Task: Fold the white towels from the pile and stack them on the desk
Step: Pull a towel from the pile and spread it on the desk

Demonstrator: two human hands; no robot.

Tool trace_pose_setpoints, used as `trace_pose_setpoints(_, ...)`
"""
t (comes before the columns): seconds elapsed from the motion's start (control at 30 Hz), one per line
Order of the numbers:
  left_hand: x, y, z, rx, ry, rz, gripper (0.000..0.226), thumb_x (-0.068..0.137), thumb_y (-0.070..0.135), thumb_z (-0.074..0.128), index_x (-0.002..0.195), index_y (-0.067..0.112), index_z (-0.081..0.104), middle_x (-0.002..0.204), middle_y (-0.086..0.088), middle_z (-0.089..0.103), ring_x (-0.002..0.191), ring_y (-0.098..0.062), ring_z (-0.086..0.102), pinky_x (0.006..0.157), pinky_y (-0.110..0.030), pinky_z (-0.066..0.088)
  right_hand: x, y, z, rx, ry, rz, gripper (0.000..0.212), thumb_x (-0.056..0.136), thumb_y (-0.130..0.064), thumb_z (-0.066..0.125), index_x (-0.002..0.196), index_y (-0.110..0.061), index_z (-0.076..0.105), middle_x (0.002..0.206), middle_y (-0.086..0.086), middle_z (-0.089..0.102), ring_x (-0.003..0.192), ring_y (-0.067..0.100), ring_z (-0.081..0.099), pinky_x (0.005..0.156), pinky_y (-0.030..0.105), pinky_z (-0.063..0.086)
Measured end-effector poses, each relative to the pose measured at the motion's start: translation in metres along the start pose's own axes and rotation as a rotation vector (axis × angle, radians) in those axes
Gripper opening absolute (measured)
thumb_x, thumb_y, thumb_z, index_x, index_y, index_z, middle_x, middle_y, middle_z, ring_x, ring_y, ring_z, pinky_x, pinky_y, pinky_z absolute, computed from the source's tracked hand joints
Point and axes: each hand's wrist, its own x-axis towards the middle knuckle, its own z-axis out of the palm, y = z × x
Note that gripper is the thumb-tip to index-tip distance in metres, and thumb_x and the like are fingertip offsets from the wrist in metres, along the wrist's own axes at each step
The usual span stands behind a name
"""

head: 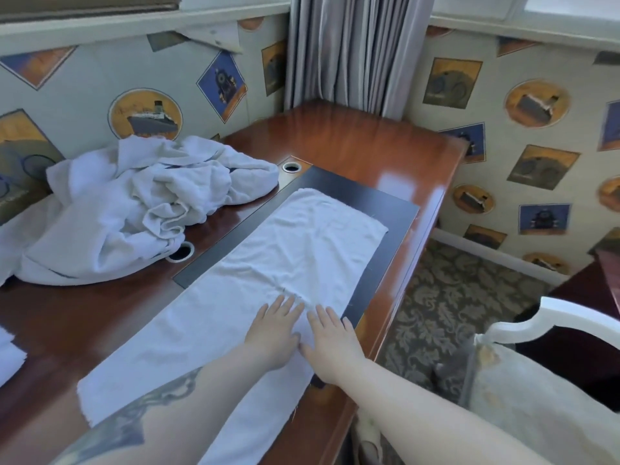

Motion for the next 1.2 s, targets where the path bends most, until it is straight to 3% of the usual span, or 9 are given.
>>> trace_pose_setpoints(0.1, 0.045, 0.011, -0.024, 0.028, -0.001, 0.019, 0.059, 0.104, 0.031, 0.034, 0.157, 0.023, 0.011, 0.165, 0.002, -0.004, 0.151, -0.018, -0.009, 0.122, -0.039, 0.0, 0.039, 0.03, -0.037, 0.012, 0.011, 0.012, 0.068, 0.102, -0.052, 0.028, 0.157, -0.019, 0.004, 0.164, 0.003, -0.009, 0.151, 0.021, -0.009, 0.122, 0.043, 0.001)
trace_pose_setpoints(0.37, 0.209, 0.022, -0.065, 0.072, -0.063, -0.067, 0.063, 0.103, 0.027, 0.034, 0.157, 0.024, 0.003, 0.165, 0.002, -0.008, 0.151, -0.019, -0.01, 0.122, -0.04, -0.001, 0.17, 0.149, -0.116, 0.063, 0.101, 0.149, 0.065, 0.103, -0.044, 0.031, 0.157, -0.018, 0.005, 0.164, 0.006, -0.001, 0.151, 0.025, 0.001, 0.121, 0.041, 0.011)
trace_pose_setpoints(0.53, 0.312, -0.005, -0.11, 0.275, -0.07, -0.083, 0.067, 0.098, 0.01, 0.036, 0.157, 0.024, 0.008, 0.165, 0.0, -0.002, 0.151, -0.021, 0.002, 0.121, -0.037, 0.009, 0.223, 0.204, -0.131, 0.26, 0.175, 0.264, 0.059, 0.1, -0.039, 0.044, 0.15, -0.017, 0.024, 0.151, 0.003, 0.033, 0.136, 0.024, 0.031, 0.104, 0.034, 0.035)
trace_pose_setpoints(0.63, 0.358, -0.025, -0.137, 0.377, -0.03, -0.108, 0.067, 0.089, 0.001, 0.045, 0.149, 0.024, 0.026, 0.157, 0.001, 0.02, 0.136, -0.024, 0.034, 0.103, -0.033, 0.033, 0.246, 0.222, -0.138, 0.402, 0.244, 0.355, 0.044, 0.096, -0.037, 0.053, 0.134, -0.019, 0.042, 0.13, 0.0, 0.046, 0.12, 0.019, 0.041, 0.084, 0.029, 0.038)
trace_pose_setpoints(0.7, 0.384, -0.035, -0.15, 0.425, -0.005, -0.094, 0.061, 0.085, -0.003, 0.046, 0.139, 0.024, 0.037, 0.145, 0.004, 0.034, 0.119, -0.022, 0.046, 0.082, -0.031, 0.039, 0.256, 0.23, -0.143, 0.486, 0.245, 0.414, 0.034, 0.094, -0.036, 0.056, 0.122, -0.02, 0.048, 0.116, -0.003, 0.049, 0.107, 0.017, 0.045, 0.073, 0.029, 0.035)
trace_pose_setpoints(0.87, 0.424, -0.048, -0.155, 0.574, -0.004, 0.043, 0.052, 0.082, -0.007, 0.046, 0.126, 0.021, 0.046, 0.12, 0.003, 0.049, 0.095, -0.021, 0.059, 0.049, -0.029, 0.022, 0.263, 0.237, -0.146, 0.446, 0.173, 0.425, 0.023, 0.087, -0.038, 0.06, 0.097, -0.023, 0.046, 0.09, -0.01, 0.052, 0.089, 0.015, 0.051, 0.057, 0.028, 0.034)
trace_pose_setpoints(0.97, 0.434, -0.049, -0.151, 0.606, 0.029, 0.096, 0.041, 0.085, -0.004, 0.048, 0.118, 0.019, 0.045, 0.109, 0.002, 0.048, 0.097, -0.021, 0.057, 0.05, -0.029, 0.021, 0.263, 0.234, -0.148, 0.415, 0.166, 0.388, 0.017, 0.088, -0.035, 0.06, 0.088, -0.021, 0.051, 0.091, -0.007, 0.05, 0.09, 0.016, 0.05, 0.061, 0.028, 0.039)
trace_pose_setpoints(1.1, 0.436, -0.054, -0.157, 0.56, -0.098, 0.129, 0.014, 0.102, 0.016, 0.04, 0.116, 0.019, 0.041, 0.112, -0.001, 0.047, 0.098, -0.023, 0.057, 0.059, -0.033, 0.033, 0.263, 0.227, -0.147, 0.442, 0.162, 0.338, 0.014, 0.088, -0.024, 0.057, 0.092, -0.022, 0.044, 0.091, -0.008, 0.05, 0.09, 0.017, 0.049, 0.064, 0.031, 0.041)
trace_pose_setpoints(1.2, 0.432, -0.056, -0.161, 0.502, -0.177, 0.075, 0.013, 0.103, 0.018, 0.038, 0.112, 0.018, 0.046, 0.113, -0.002, 0.044, 0.083, -0.023, 0.053, 0.057, -0.034, 0.032, 0.263, 0.225, -0.147, 0.478, 0.091, 0.35, 0.02, 0.087, -0.022, 0.059, 0.096, -0.023, 0.041, 0.095, -0.005, 0.053, 0.091, 0.018, 0.053, 0.064, 0.031, 0.039)
